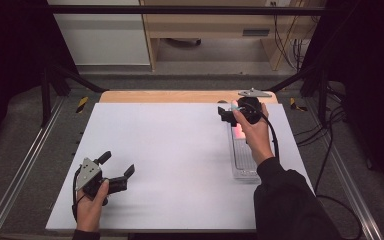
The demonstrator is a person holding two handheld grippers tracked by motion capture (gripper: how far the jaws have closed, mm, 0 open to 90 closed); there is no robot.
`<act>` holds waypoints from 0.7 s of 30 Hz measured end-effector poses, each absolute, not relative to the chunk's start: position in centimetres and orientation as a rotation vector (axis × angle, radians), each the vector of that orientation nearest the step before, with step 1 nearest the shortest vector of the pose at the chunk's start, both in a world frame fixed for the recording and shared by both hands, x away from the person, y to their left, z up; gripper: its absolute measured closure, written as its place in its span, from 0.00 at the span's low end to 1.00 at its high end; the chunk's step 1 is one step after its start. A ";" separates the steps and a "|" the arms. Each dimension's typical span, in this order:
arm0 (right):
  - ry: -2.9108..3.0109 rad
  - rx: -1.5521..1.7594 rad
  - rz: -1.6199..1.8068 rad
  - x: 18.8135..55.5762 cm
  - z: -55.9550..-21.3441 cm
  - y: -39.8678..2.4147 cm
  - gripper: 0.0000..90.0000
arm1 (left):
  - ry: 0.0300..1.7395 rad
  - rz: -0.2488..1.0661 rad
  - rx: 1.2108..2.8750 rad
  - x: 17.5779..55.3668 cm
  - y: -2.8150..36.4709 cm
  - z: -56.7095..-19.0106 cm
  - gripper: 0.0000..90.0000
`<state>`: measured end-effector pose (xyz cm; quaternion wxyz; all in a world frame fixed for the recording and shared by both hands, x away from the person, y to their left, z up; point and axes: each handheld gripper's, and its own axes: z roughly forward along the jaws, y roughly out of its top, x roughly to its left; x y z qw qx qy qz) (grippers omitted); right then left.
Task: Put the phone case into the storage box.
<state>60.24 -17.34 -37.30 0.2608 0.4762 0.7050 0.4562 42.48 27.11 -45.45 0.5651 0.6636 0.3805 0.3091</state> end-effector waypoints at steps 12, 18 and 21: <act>1.941 1.247 1.229 59.7 -37.1 -16.4 0.05 | 0.893 0.728 1.562 42.5 27.1 -45.5 0.02; 1.955 1.227 1.239 59.2 -36.9 -15.7 0.05 | 0.892 0.728 1.563 42.5 27.1 -45.4 0.02; 1.962 1.207 1.241 59.0 -36.9 -15.3 0.05 | 0.892 0.728 1.563 42.5 27.1 -45.4 0.02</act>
